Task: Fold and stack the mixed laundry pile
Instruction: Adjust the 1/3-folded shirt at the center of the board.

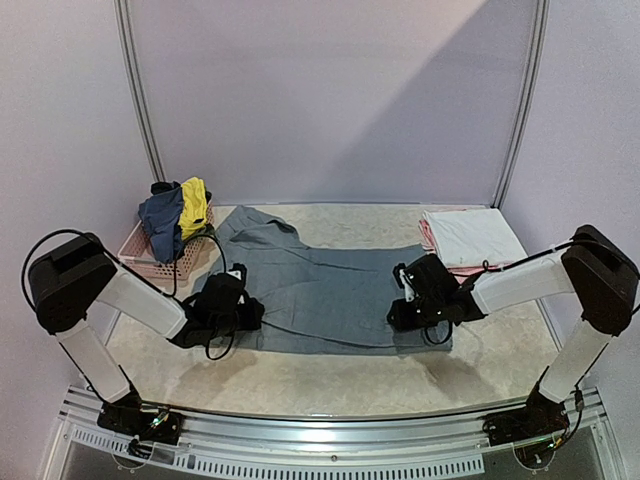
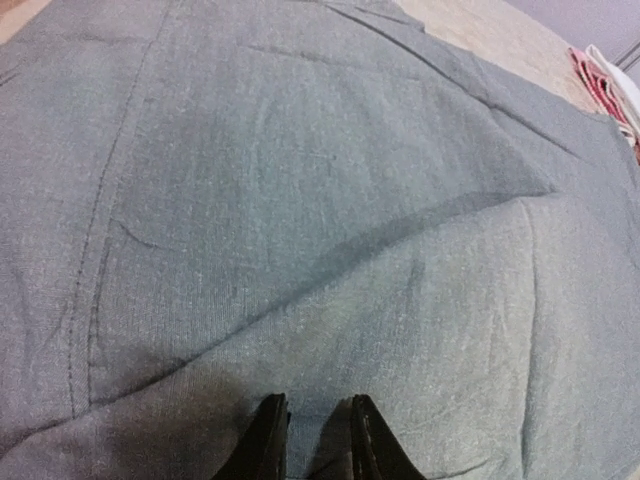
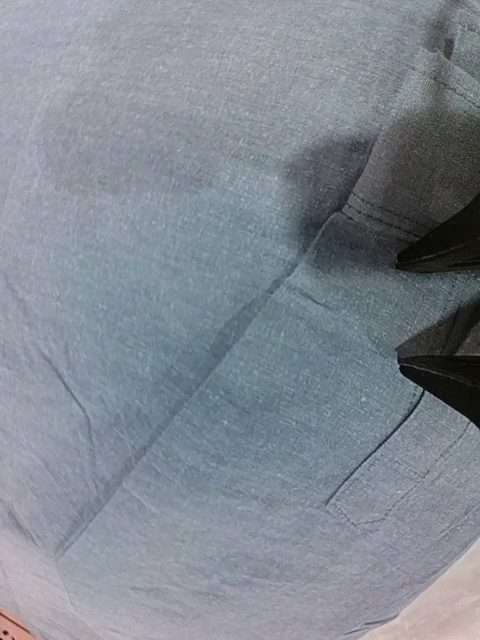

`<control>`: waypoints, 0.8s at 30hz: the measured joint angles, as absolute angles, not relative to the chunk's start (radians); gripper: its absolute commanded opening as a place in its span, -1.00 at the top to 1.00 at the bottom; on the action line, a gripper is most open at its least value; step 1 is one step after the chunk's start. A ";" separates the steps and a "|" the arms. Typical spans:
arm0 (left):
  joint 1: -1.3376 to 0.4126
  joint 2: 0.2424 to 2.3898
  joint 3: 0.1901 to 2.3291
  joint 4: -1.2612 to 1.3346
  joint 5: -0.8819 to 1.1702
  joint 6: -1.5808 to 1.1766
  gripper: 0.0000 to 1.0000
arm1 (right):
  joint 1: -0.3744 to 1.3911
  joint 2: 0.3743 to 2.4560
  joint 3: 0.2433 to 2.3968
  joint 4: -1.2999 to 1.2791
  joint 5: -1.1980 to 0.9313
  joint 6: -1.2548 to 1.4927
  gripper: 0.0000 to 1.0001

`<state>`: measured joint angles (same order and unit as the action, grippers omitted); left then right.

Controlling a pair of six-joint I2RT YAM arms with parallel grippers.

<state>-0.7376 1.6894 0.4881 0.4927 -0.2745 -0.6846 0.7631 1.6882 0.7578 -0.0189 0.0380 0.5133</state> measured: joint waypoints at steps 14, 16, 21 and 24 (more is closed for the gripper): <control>-0.907 1.360 0.294 0.278 -0.344 -0.818 0.38 | 0.843 1.564 0.687 -0.144 0.087 0.626 0.39; -0.927 1.252 0.302 0.152 -0.366 -0.822 0.20 | 0.843 1.560 0.700 -0.183 0.095 0.625 0.37; -0.931 1.016 0.425 -0.109 -0.469 -0.753 -0.35 | 0.843 1.559 0.777 -0.293 0.107 0.606 0.31; -0.884 0.945 0.531 -0.186 -0.513 -0.677 -0.40 | 0.843 1.557 0.845 -0.326 0.117 0.584 0.27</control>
<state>-0.8837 0.9451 0.5308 -0.1856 -0.5133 -0.6773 0.8433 1.5570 0.8452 -0.3264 0.1165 0.5838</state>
